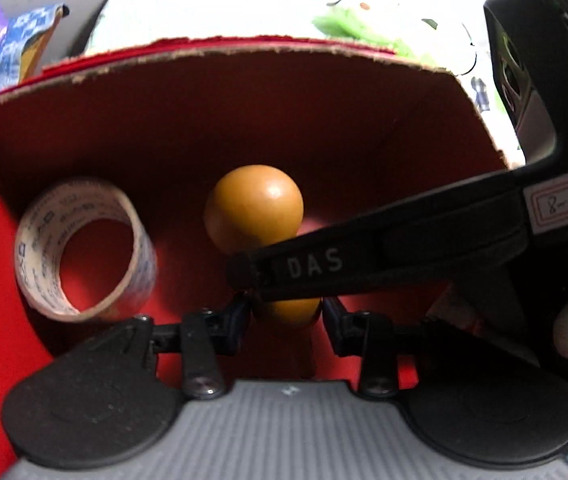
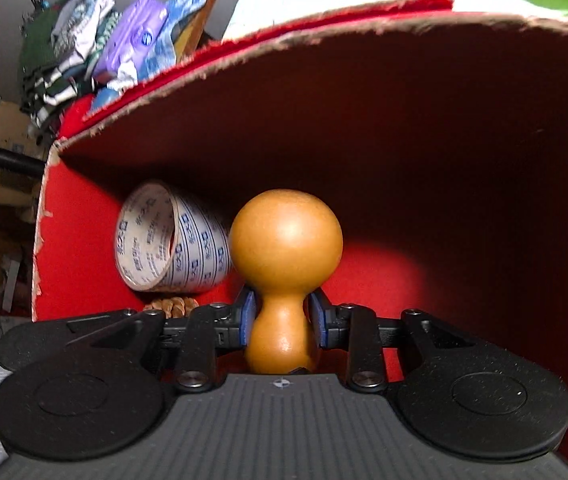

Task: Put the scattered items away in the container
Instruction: 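Lower the gourd into the red box and open the right tool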

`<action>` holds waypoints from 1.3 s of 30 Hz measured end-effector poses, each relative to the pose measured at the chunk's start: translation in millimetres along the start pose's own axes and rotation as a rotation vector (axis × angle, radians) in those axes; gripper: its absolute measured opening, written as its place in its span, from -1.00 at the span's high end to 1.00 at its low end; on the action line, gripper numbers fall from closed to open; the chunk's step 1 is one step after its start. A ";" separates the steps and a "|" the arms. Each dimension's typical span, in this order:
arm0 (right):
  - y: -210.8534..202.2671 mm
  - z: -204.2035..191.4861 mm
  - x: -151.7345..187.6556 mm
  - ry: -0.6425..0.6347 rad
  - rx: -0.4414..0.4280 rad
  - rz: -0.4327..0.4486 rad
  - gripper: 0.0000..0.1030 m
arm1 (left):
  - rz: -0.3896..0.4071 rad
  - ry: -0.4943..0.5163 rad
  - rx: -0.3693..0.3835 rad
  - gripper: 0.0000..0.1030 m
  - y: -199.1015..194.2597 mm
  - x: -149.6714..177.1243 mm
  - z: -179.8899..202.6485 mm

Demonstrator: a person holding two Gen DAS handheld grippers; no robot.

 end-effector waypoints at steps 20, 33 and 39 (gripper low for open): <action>-20.5 26.1 6.5 0.125 -0.126 0.057 0.30 | -0.038 -0.060 -0.105 0.28 9.2 10.7 -7.0; -22.2 33.6 3.5 0.218 -0.082 0.117 0.39 | 0.080 -0.076 -0.136 0.29 -24.0 9.7 -7.7; -9.8 27.2 0.1 0.187 -0.059 0.018 0.38 | 0.115 -0.034 -0.031 0.29 -27.9 -2.8 11.6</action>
Point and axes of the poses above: each gripper's, at about its wrist camera, not at the fingertips, and y roughly the way its jaws point, z to its right, x to its underside, the point moved 1 cm from there along y, roughly the way its jaws point, and after that the axes turned 2 degrees about -x, right-handed, at the moved point
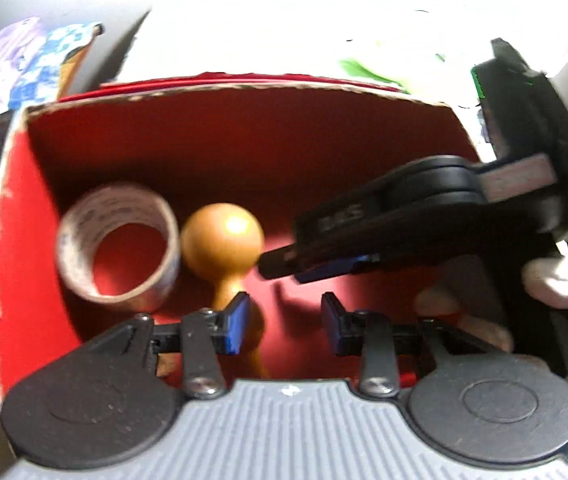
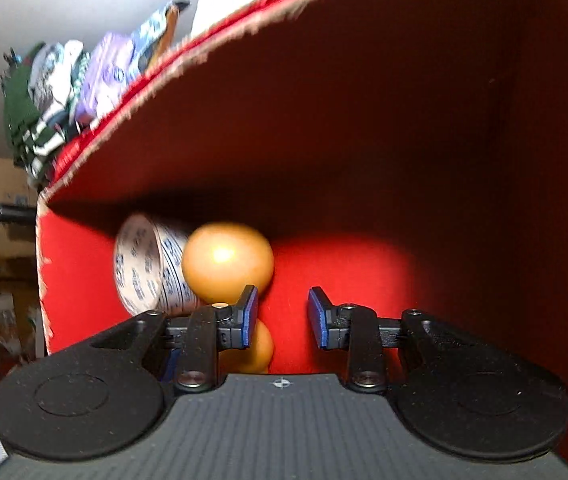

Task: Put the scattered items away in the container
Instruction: 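Lower the gourd into the red box and open the right tool, then withdraw the right tool upward out of the red box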

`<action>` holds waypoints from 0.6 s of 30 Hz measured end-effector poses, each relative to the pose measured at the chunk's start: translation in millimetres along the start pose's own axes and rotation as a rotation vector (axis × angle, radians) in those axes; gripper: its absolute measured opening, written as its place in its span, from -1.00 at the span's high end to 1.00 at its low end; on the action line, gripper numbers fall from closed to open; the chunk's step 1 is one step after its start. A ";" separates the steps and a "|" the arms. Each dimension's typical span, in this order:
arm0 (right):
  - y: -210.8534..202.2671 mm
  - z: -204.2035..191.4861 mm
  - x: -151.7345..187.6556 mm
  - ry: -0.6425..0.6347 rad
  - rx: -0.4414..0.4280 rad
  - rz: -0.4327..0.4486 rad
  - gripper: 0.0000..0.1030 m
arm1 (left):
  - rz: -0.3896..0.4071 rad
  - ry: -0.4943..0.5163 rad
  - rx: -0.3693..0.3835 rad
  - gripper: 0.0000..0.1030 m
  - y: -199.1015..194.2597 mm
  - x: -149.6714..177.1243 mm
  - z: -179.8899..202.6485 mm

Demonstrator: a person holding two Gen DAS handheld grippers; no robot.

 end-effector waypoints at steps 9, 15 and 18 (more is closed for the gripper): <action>0.9 2.5 4.0 -0.020 -0.050 -0.032 0.37 | -0.064 -0.020 0.004 0.32 24.9 -8.9 -10.1; -3.6 1.9 7.6 -0.039 -0.063 -0.001 0.37 | -0.076 -0.037 -0.056 0.32 29.5 -17.1 -12.4; -11.9 8.6 10.9 -0.042 -0.051 0.016 0.32 | -0.072 -0.045 -0.080 0.24 26.5 -15.5 -8.8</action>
Point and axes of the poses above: each gripper's, at about its wrist camera, not at the fingertips, and y roughly the way its jaws point, z to its right, x to its underside, the point moved 1 cm from there along y, roughly the way its jaws point, and after that the axes turned 2 degrees about -x, right-handed, at the moved point
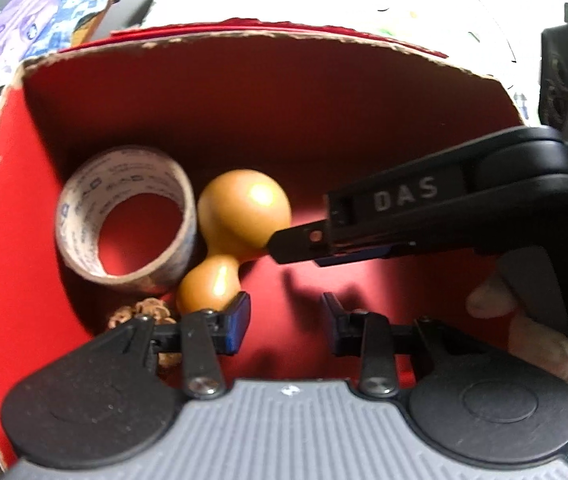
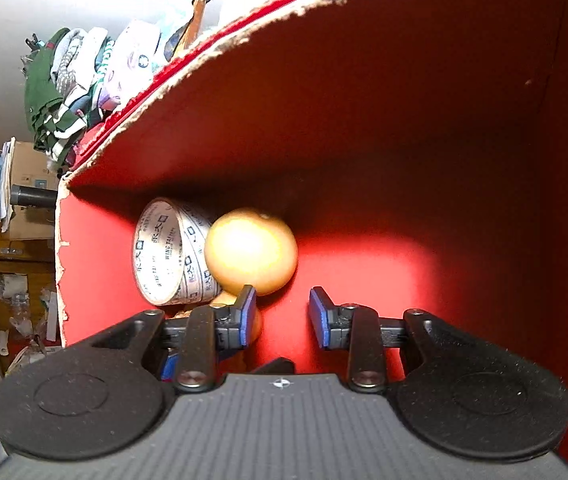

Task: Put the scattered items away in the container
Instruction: 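Withdraw the right tool upward out of the red box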

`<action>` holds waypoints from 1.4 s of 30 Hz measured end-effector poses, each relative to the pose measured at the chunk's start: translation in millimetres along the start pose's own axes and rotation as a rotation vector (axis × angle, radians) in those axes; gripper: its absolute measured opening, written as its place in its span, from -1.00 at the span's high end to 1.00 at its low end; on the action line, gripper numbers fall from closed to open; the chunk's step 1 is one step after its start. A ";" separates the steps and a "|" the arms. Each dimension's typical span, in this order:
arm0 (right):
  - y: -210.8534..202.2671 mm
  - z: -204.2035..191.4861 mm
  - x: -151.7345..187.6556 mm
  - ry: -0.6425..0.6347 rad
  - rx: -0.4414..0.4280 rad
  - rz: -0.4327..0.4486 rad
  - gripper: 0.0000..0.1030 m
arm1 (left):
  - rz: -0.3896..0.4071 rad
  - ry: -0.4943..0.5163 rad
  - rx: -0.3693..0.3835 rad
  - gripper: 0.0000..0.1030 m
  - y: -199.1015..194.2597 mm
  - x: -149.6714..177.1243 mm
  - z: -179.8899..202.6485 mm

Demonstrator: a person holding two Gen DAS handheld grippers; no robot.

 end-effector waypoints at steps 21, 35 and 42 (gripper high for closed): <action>8.5 -13.7 -4.4 -0.013 0.083 0.068 0.26 | 0.109 0.044 -0.075 -0.18 -17.7 20.3 0.4; 5.0 -18.7 -2.0 -0.035 0.135 0.162 0.26 | 0.150 0.076 -0.043 -0.27 -12.1 30.8 -11.3; 5.8 -22.9 -4.9 -0.048 0.164 0.212 0.26 | 0.160 0.108 -0.061 -0.34 -6.7 31.5 -10.9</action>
Point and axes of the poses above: each gripper's, at about its wrist camera, not at the fingertips, and y roughly the way its jaws point, z to its right, x to its underside, the point moved 1 cm from there along y, roughly the way its jaws point, and after that the axes turned 2 degrees about -x, right-handed, at the moved point
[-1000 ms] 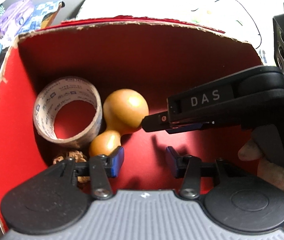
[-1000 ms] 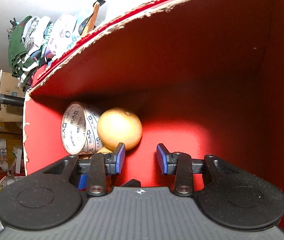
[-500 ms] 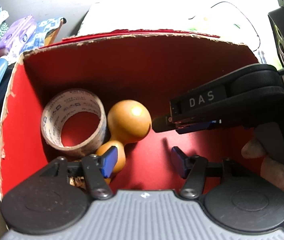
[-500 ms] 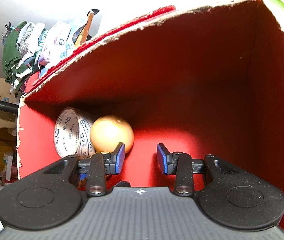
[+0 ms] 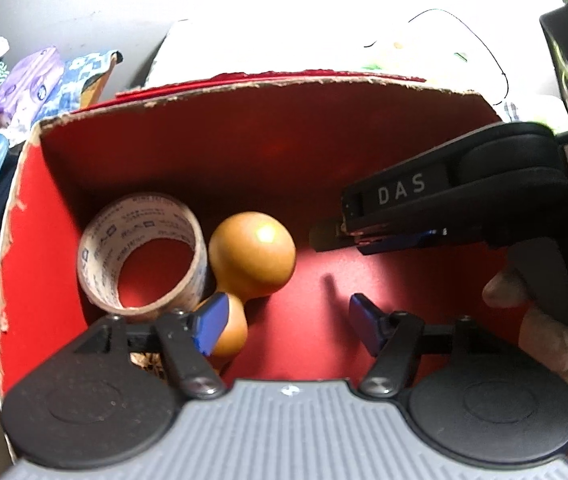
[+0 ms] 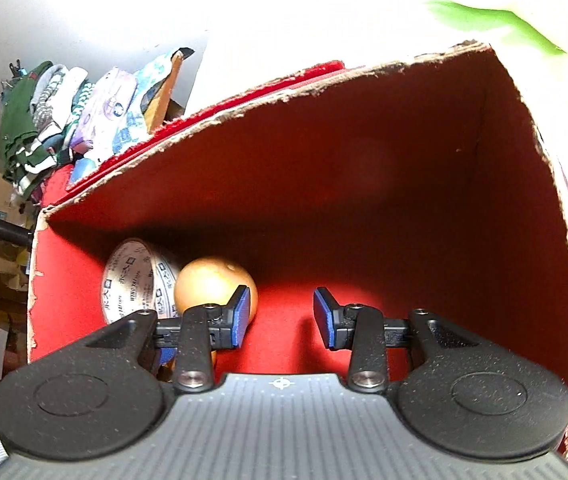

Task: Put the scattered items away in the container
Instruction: 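Withdraw the right tool upward out of the red box, then move the right tool down beside the box toward the beige strap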

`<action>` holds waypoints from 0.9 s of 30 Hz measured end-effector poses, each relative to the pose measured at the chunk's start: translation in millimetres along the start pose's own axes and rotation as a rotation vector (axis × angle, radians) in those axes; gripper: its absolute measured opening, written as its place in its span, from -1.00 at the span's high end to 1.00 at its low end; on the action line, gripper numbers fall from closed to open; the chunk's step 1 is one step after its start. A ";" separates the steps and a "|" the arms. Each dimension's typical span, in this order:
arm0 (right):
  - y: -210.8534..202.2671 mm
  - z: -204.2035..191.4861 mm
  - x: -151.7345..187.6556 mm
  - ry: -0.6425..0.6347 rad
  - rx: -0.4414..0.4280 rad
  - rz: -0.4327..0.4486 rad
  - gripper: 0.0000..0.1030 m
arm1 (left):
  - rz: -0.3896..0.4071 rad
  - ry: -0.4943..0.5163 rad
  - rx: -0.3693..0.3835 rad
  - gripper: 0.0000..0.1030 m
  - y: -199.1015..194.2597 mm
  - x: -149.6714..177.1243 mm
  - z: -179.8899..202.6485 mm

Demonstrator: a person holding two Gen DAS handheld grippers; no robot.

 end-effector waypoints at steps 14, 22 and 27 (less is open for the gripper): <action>-19.7 -4.5 6.6 -0.015 0.033 0.185 0.26 | 0.016 0.063 0.005 -0.40 -3.6 4.0 8.4; -41.6 -6.3 16.9 0.001 0.137 0.316 0.23 | 0.029 0.080 0.037 -0.42 -7.1 5.3 8.3; -55.5 -8.7 36.6 -0.011 0.158 0.345 0.15 | 0.040 0.091 0.056 -0.43 -9.1 5.9 8.1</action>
Point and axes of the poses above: each gripper's, at about its wrist camera, not at the fingertips, and y roughly the way its jaws point, z to its right, x to its underside, the point moved 1 cm from there along y, roughly the way its jaws point, and after that the axes turned 2 degrees about -x, right-handed, at the moved point
